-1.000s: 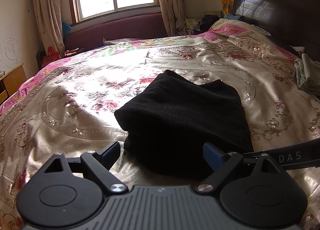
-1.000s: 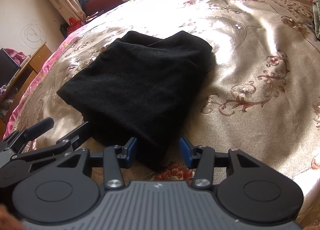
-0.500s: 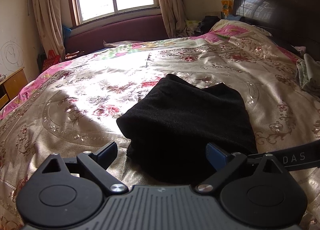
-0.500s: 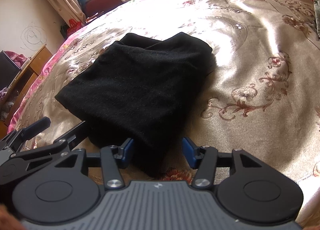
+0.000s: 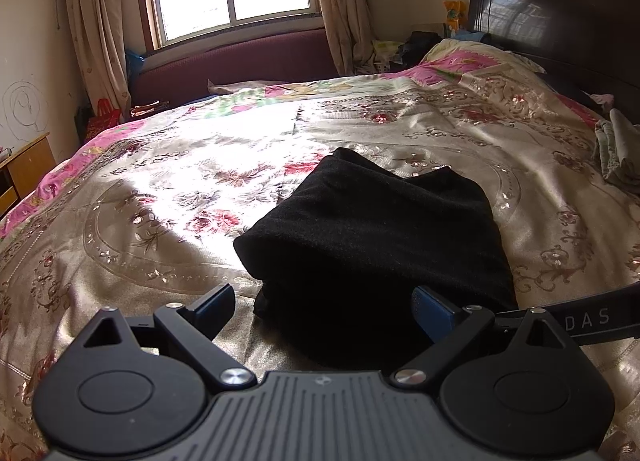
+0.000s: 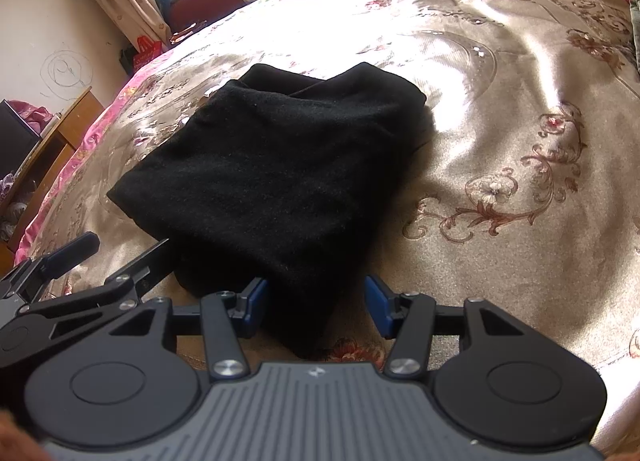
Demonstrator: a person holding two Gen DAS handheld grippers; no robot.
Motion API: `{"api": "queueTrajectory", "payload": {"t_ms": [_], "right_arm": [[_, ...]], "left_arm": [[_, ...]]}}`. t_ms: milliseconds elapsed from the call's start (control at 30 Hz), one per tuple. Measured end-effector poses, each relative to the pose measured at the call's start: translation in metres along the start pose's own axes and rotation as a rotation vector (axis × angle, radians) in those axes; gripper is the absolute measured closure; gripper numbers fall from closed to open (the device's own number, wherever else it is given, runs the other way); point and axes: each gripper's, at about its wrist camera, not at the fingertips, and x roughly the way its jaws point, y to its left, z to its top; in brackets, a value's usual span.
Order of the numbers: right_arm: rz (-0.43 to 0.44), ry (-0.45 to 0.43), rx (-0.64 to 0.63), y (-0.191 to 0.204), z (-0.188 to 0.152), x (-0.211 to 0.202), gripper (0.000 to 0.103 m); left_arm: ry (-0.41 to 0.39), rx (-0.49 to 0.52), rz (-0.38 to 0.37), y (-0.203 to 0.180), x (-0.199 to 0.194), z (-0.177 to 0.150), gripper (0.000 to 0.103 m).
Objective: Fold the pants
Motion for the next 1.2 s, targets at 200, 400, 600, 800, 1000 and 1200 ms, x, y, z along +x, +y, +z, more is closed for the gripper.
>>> {"api": "queueTrajectory", "payload": {"t_ms": [200,400,600,800,1000,1200], "right_arm": [[0.001,0.004,0.005,0.000,0.001,0.002,0.049],[0.002,0.011,0.006,-0.001,0.003,0.004,0.049],[0.017,0.006,0.009,-0.004,0.006,0.003,0.045],[0.075,0.015,0.055,-0.016,0.013,-0.001,0.042],[0.113,-0.093,-0.007,-0.018,0.036,-0.027,0.027],[0.140,0.044,0.159,-0.047,0.057,0.048,0.027]], "left_arm": [[0.003,0.002,-0.002,0.000,0.004,0.002,0.000],[0.006,0.000,-0.006,0.001,0.007,0.005,0.000],[-0.003,0.012,0.003,0.006,0.004,0.004,0.000],[-0.046,-0.014,-0.001,0.032,-0.001,0.017,0.000],[-0.070,-0.031,-0.085,0.059,0.019,0.047,0.000],[0.111,0.114,-0.243,0.051,0.100,0.061,0.000]]}}
